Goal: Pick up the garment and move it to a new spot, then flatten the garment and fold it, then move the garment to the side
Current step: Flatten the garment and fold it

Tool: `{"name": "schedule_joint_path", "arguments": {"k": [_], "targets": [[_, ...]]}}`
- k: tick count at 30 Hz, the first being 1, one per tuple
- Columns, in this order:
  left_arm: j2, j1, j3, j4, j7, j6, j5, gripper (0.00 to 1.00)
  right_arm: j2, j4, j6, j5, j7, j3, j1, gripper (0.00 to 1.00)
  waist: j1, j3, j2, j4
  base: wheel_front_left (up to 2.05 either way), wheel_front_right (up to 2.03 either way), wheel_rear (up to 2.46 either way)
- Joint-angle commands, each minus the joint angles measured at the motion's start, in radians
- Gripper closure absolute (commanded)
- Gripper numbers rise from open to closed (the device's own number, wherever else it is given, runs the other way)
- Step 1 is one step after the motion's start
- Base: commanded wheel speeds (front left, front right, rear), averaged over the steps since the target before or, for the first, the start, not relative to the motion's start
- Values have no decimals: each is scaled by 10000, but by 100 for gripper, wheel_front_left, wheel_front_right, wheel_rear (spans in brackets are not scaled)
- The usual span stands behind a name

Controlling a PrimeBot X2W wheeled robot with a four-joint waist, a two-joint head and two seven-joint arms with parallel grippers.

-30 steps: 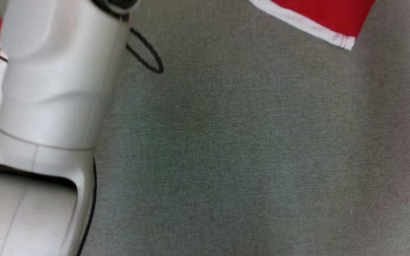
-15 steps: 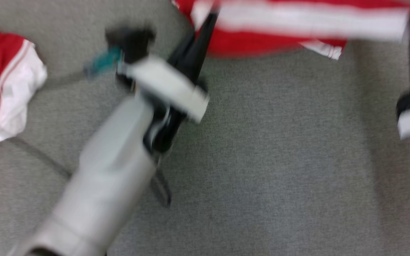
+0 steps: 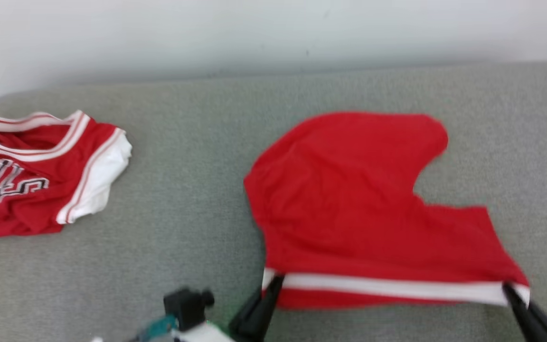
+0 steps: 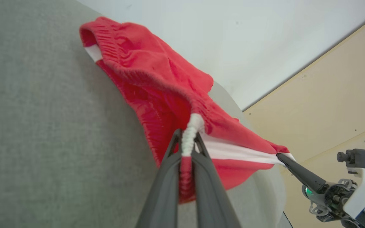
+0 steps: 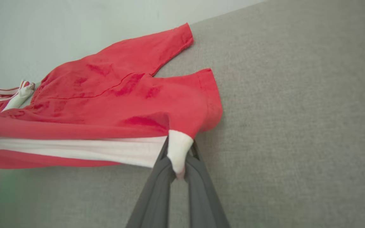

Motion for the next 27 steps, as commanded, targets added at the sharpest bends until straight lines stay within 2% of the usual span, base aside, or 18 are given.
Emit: {"name": "schedule_joint_path", "arguments": {"k": [1, 7, 18, 22, 27], "targets": [[178, 443, 34, -109, -3, 54, 127, 100, -74, -67, -27, 44, 47, -61, 376, 100, 4, -574, 0, 227, 0, 0, 0], [487, 2156, -169, -954, 61, 341, -173, 100, -129, -706, -27, -153, 604, -17, 2119, 100, 4, -1166, 0, 325, 0, 0, 0], [1017, 3600, -390, -2679, 1111, 775, -991, 100, -679, -2735, -27, -50, 2154, -1538, 4609, 100, 4, -1658, 0, 732, 0, 0, 0], [953, 3836, -294, -3202, 1468, 866, -1602, 100, -809, -3463, -27, 46, 2976, -2074, 4678, 100, 4, -1660, 0, 744, 0, 0, 0], [670, 3391, 93, -3473, 1877, 1127, -2297, 100, -825, -3701, -27, 153, 4159, -2320, 3606, 100, 4, -1304, 0, 886, 0, 0, 0]]}}
